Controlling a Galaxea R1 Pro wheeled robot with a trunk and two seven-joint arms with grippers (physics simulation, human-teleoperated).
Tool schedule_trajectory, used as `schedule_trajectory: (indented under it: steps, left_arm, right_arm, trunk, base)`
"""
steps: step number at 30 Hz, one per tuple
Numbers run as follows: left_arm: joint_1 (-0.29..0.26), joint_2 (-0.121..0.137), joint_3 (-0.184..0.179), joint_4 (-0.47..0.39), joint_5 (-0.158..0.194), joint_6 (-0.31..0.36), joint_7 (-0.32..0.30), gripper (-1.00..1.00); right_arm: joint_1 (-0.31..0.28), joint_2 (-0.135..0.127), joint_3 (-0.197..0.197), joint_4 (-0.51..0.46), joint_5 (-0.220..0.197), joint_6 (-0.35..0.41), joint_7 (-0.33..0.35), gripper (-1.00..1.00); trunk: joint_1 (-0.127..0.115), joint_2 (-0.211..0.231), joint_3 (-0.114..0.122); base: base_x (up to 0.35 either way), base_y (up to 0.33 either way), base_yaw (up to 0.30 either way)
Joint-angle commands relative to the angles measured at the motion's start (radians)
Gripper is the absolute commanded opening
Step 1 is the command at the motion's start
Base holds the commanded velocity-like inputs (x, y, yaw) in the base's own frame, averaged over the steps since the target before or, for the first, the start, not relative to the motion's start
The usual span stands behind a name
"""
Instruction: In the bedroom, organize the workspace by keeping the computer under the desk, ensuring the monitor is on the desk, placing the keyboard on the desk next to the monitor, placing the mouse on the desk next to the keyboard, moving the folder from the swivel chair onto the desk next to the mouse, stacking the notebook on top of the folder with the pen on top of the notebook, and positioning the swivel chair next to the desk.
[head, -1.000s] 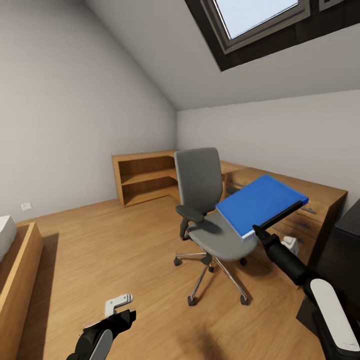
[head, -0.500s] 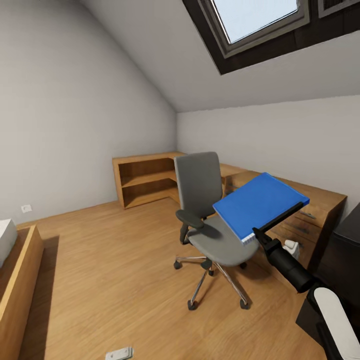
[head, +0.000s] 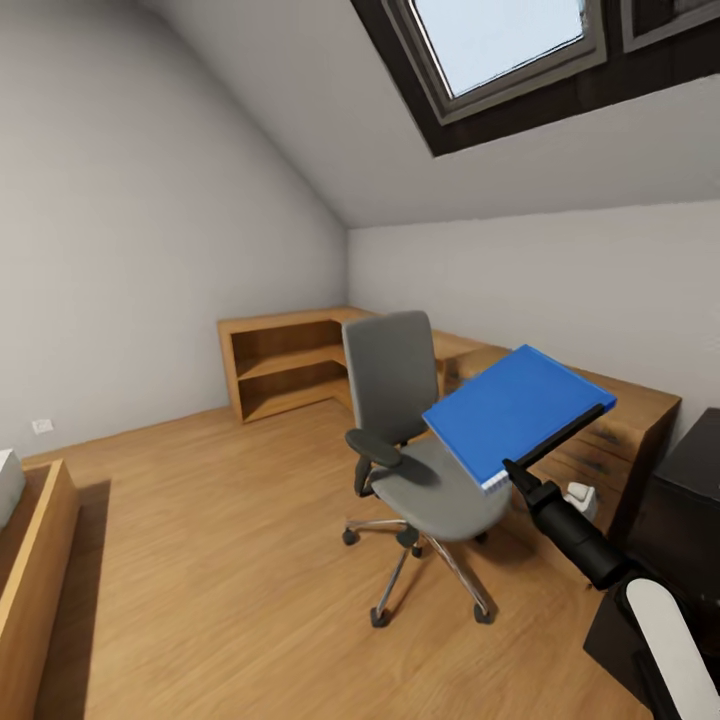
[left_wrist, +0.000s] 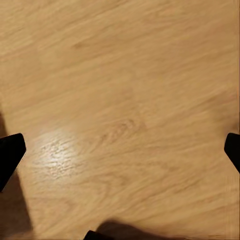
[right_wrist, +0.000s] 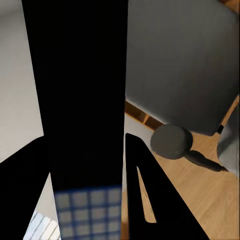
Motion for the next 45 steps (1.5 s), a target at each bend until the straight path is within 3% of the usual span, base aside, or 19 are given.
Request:
schedule_trajectory:
  steps: [1, 13, 22, 27, 29, 30, 33, 40, 45]
  left_arm:
    - [0.0, 0.0, -0.007, 0.007, 0.006, 0.003, 0.008, 1.0]
    - [0.0, -0.011, -0.008, 0.039, -0.025, 0.001, 0.006, 1.0]
    - [0.0, -0.025, -0.01, 0.061, -0.035, -0.001, 0.005, 1.0]
    - [0.0, -0.026, -0.01, 0.072, -0.073, -0.002, 0.006, 1.0]
    - [0.0, -0.027, -0.01, 0.073, -0.076, -0.002, 0.006, 1.0]
    - [0.0, -0.027, -0.01, 0.073, -0.078, -0.003, 0.006, 1.0]
    - [0.0, -0.027, -0.01, 0.073, -0.078, -0.003, 0.006, 1.0]
    - [0.0, -0.025, -0.01, 0.073, -0.078, -0.004, 0.006, 1.0]
    - [0.0, -0.023, -0.01, 0.075, -0.078, -0.058, 0.006, 1.0]
  right_arm:
    - [-0.001, 0.0, -0.002, 0.0, 0.0, 0.006, 0.002, -1.0]
    - [-0.001, -0.001, -0.005, -0.001, 0.007, 0.006, 0.005, -1.0]
    - [-0.001, -0.003, -0.012, -0.001, 0.007, 0.008, 0.008, -1.0]
    - [-0.001, -0.003, -0.021, 0.002, 0.007, 0.008, 0.007, -1.0]
    - [-0.001, -0.003, -0.042, 0.002, 0.007, 0.009, 0.007, -1.0]
    - [-0.001, -0.003, -0.082, 0.002, 0.007, 0.013, 0.008, -1.0]
    - [-0.001, -0.003, -0.103, 0.002, 0.008, 0.019, 0.008, -1.0]
    - [-0.001, -0.003, -0.114, 0.005, 0.016, 0.02, 0.005, -1.0]
    - [-0.001, -0.003, -0.122, 0.005, 0.019, 0.021, 0.005, -1.0]
  trunk:
    - [-0.004, 0.007, 0.002]
    - [-0.05, 0.091, 0.04]
    - [-0.085, 0.154, 0.067]
    - [-0.104, 0.189, 0.083]
    - [-0.111, 0.203, 0.089]
    - [-0.115, 0.21, 0.092]
    - [-0.127, 0.231, 0.102]
    - [-0.154, 0.28, 0.124]
    - [-0.173, 0.315, 0.139]
  base:
    - [0.0, 0.0, -0.265]
    - [0.0, 0.0, -0.268]
    - [0.0, 0.0, -0.058]
    - [0.0, 0.0, -0.004]
    - [0.0, 0.0, -0.016]
    - [0.0, 0.0, -0.174]
    - [0.0, 0.0, -0.221]
    - [0.0, 0.0, -0.262]
    - [0.0, 0.0, -0.266]
